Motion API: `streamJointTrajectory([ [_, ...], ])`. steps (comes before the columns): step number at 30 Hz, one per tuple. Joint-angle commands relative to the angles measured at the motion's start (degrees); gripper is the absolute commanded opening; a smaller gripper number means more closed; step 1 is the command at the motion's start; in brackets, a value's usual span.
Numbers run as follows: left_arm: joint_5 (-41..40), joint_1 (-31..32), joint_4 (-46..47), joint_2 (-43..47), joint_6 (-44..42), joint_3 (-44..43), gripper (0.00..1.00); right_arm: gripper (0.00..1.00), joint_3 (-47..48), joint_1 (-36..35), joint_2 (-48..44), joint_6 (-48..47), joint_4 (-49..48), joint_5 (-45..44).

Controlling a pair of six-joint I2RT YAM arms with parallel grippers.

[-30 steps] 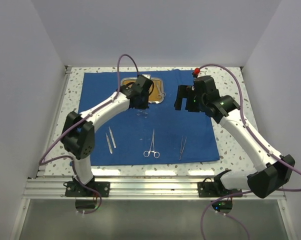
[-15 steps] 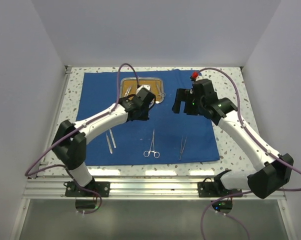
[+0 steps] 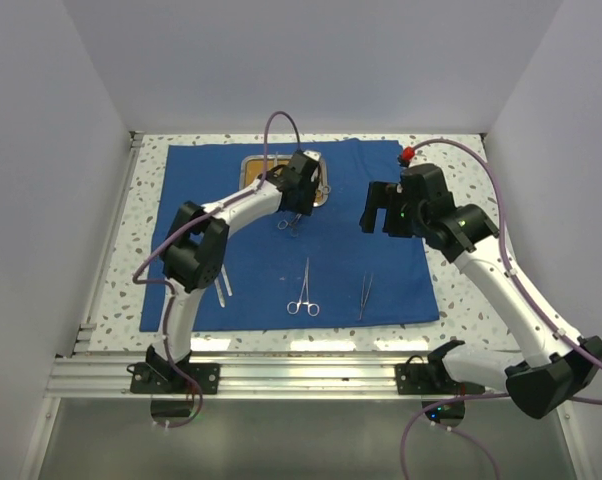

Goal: Open and lay out the surgical kit
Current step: Pick up the medical item from the surgical kit.

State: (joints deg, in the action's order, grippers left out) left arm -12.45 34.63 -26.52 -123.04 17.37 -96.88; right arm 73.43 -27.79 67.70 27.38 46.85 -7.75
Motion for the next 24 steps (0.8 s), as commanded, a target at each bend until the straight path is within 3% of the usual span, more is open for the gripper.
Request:
streamJointTrajectory([
  [1, 3.0, -0.4, 3.4, -2.8, -4.0, -6.9, 0.56, 0.98, 2.1, 0.2, -0.6, -0.4, 2.9, -2.5],
  [10, 4.6, -0.6, 1.2, -8.7, -4.7, -10.4, 0.51, 0.98, 2.6, 0.2, 1.6, -0.4, 2.7, -4.0],
  [24, 4.4, -0.7, 0.7, -4.9, -1.3, -2.3, 0.4, 0.98, 2.8, 0.3, 6.0, -1.2, -0.6, -2.5],
])
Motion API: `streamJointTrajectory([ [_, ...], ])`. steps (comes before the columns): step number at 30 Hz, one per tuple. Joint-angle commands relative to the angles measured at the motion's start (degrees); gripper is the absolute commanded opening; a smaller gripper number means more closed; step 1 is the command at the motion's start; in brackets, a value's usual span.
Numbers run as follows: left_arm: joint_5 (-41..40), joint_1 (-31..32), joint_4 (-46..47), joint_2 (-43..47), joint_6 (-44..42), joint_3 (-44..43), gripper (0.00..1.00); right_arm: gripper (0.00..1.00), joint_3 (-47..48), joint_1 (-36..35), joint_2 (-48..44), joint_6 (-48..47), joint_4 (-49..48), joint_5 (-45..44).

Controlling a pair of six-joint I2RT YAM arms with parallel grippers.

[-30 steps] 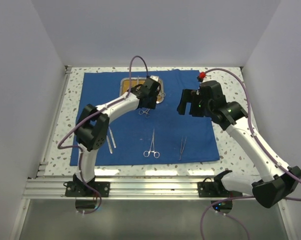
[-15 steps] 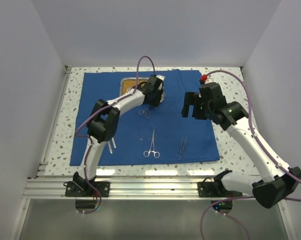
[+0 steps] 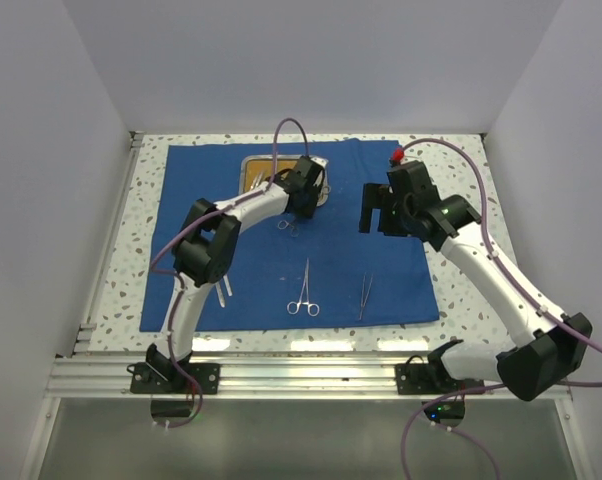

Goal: Open and lay out the surgical kit
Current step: Pick up the medical item from the surgical kit.

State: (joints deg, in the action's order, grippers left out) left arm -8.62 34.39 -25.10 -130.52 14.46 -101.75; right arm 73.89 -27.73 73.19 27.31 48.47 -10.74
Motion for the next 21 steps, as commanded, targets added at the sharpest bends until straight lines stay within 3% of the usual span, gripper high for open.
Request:
streamJointTrajectory([
  [1, 0.8, -0.5, -0.7, 2.6, 1.8, 3.1, 0.4, 0.98, 2.3, 0.2, 0.8, -1.1, -2.3, 0.5],
  [4, 2.0, -0.7, -1.2, 1.9, 2.1, 4.3, 0.33, 0.98, 2.0, 0.4, 1.3, -1.2, -3.0, 1.1],
  [9, 4.6, -2.0, -2.2, -0.1, 2.3, 3.8, 0.02, 0.98, 2.5, 0.6, 2.0, -1.7, -3.4, 1.9],
  [21, 0.2, -2.9, -9.8, 5.8, 4.1, -3.4, 0.0, 0.98, -0.3, 0.8, 0.8, -2.2, -5.9, 4.5],
])
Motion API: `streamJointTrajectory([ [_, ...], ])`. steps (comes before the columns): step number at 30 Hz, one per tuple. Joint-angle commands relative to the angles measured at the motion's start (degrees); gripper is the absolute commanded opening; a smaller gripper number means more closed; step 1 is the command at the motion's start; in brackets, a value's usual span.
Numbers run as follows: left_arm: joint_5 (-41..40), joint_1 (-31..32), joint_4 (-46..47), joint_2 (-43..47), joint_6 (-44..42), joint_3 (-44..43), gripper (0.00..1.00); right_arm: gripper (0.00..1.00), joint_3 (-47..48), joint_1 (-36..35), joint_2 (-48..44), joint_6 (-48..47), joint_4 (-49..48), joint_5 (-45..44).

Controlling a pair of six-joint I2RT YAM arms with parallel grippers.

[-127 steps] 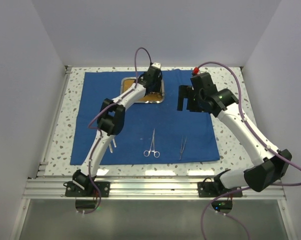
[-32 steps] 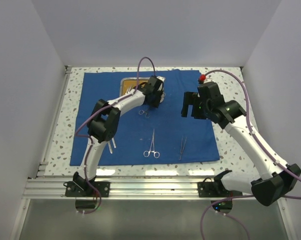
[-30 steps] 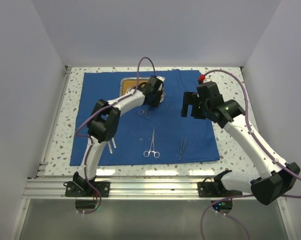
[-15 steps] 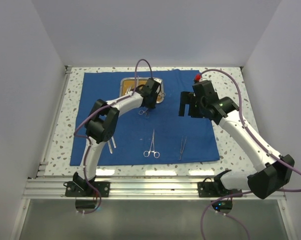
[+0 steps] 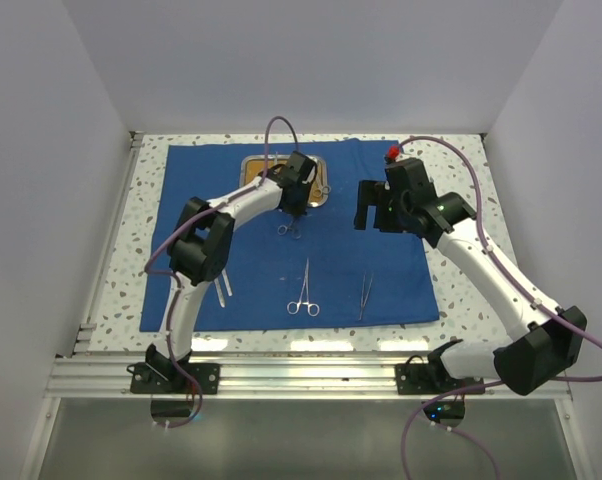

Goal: Open and lay out the surgical kit
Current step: Pick up the medical item from the surgical kit, then place the medical item in the surgical kit.

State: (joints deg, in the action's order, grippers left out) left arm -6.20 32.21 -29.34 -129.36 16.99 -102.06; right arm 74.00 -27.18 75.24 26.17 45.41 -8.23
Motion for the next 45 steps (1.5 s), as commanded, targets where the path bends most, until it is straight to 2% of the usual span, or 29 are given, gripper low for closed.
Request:
streamJointTrajectory([
  [1, -2.3, -0.7, -6.6, 5.6, 2.2, -3.4, 0.0, 0.99, -0.8, 0.3, -1.3, -1.0, -3.0, 2.2],
  [7, -4.4, 0.0, -9.0, 15.5, 7.7, -0.8, 0.0, 0.98, -1.2, 0.4, -2.6, -0.2, -4.2, 3.5],
  [14, -9.0, 5.4, -14.5, 25.3, 16.2, 4.2, 0.0, 0.99, -3.4, 0.4, -7.2, 0.0, -4.0, 3.0],
  [22, -12.0, 13.8, -12.7, 35.1, 28.1, 22.9, 0.0, 0.98, -6.9, 0.4, -11.4, 0.2, -3.0, 2.6],
  [30, -10.3, 16.2, -6.5, 37.3, 30.7, 35.4, 0.0, 0.98, -9.7, 0.4, -13.6, 1.2, -2.2, 3.8],
  [37, -8.6, 18.2, -1.2, 35.5, 30.7, 38.0, 0.0, 0.98, -9.7, 0.4, -14.1, 1.1, -1.2, 3.0],
  [38, -8.3, 18.2, -1.0, 35.3, 30.6, 38.0, 0.03, 0.99, -9.6, 0.3, -14.0, 1.1, -1.2, 3.0],
  [40, -7.4, 18.2, -0.4, 35.1, 30.6, 38.0, 0.21, 0.98, -8.9, 0.4, -13.2, 0.9, -1.3, 2.9],
  [41, -7.1, 18.2, -0.2, 35.1, 30.5, 37.9, 0.4, 0.99, -8.6, 0.3, -12.8, 0.7, -1.5, 2.7],
  [42, -7.0, 18.2, -0.2, 35.2, 30.4, 37.7, 0.47, 0.98, -8.3, 0.4, -11.8, 0.7, -1.7, 2.7],
  [43, -7.0, 18.2, -0.3, 35.3, 30.3, 37.5, 0.67, 0.99, -7.3, 0.4, -11.1, 0.6, -2.0, 2.7],
  [45, -7.8, 18.2, -1.3, 35.5, 29.6, 35.7, 0.76, 0.99, -6.2, 0.4, -9.8, 0.5, -3.3, 2.8],
])
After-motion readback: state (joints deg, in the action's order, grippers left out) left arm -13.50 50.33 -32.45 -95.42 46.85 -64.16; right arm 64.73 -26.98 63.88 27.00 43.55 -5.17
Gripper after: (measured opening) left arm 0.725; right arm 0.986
